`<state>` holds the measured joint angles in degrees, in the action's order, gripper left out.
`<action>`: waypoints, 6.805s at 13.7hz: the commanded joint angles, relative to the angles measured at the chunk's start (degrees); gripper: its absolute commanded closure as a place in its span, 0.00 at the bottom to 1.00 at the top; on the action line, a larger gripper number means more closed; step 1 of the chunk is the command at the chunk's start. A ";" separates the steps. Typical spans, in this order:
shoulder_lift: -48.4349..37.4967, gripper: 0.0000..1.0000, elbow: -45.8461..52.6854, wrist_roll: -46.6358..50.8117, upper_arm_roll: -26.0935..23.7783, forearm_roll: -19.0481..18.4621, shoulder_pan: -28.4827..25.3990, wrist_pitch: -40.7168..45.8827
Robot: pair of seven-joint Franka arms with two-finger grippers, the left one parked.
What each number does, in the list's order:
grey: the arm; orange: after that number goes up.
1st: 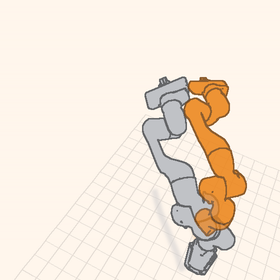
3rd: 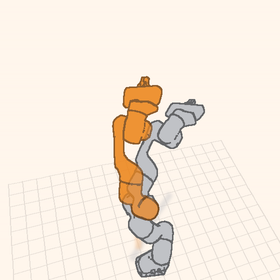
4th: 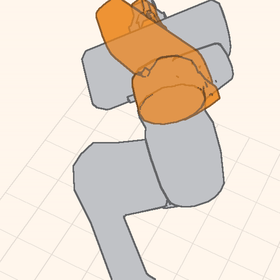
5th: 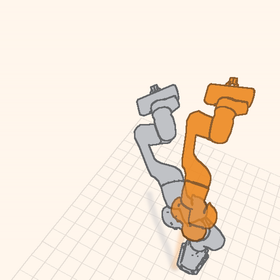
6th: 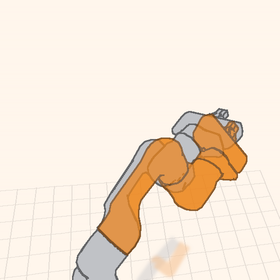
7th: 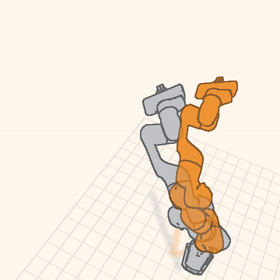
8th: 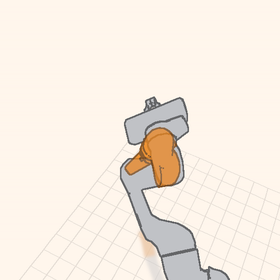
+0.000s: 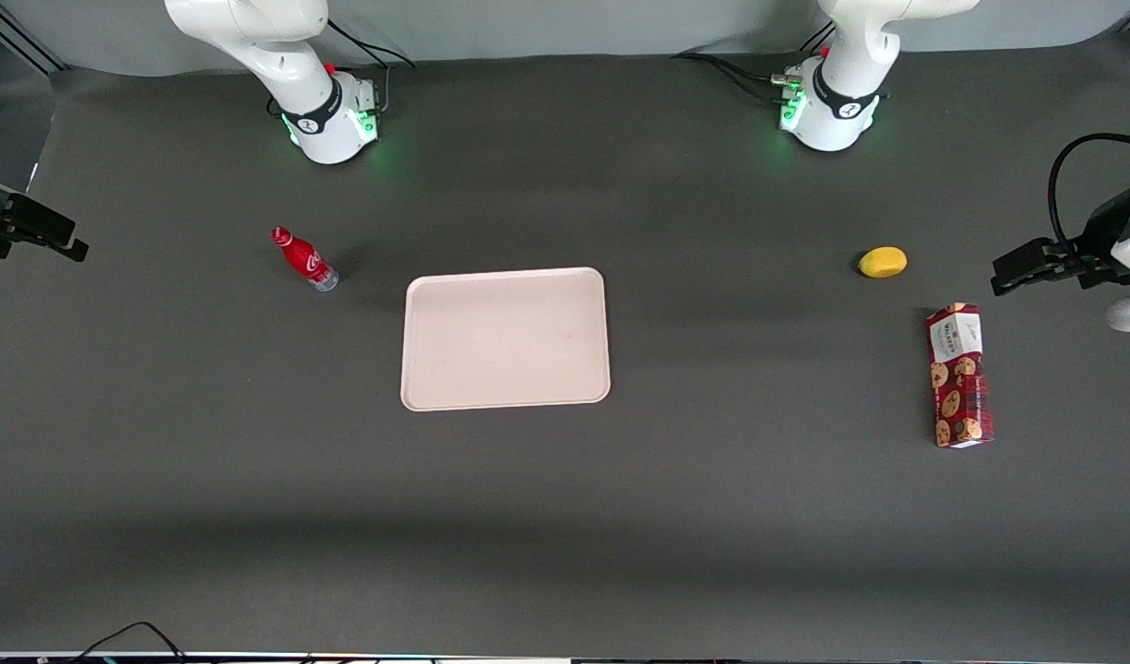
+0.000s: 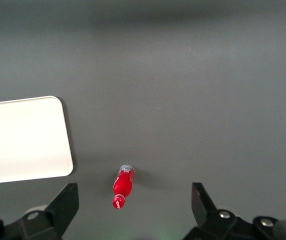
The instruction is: Place coke bottle on tray
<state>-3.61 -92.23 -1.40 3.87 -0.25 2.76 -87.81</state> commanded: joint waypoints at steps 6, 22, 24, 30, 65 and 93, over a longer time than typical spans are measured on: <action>-1.40 0.00 -5.23 -0.37 -5.00 -0.45 -0.12 0.97; -27.86 0.00 -61.21 2.36 -7.65 5.09 -0.12 -36.45; -28.03 0.00 -64.90 2.36 -7.47 5.18 0.32 -40.32; -28.39 0.00 -71.51 2.19 -5.01 5.27 0.41 -46.49; -22.76 1.00 -74.15 2.98 -8.87 11.15 -0.12 -53.52; 6.04 1.00 -15.53 29.52 -7.56 1.15 -23.23 -25.54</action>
<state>-3.76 -111.05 26.01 -5.39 3.06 -18.82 -110.16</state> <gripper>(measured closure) 0.665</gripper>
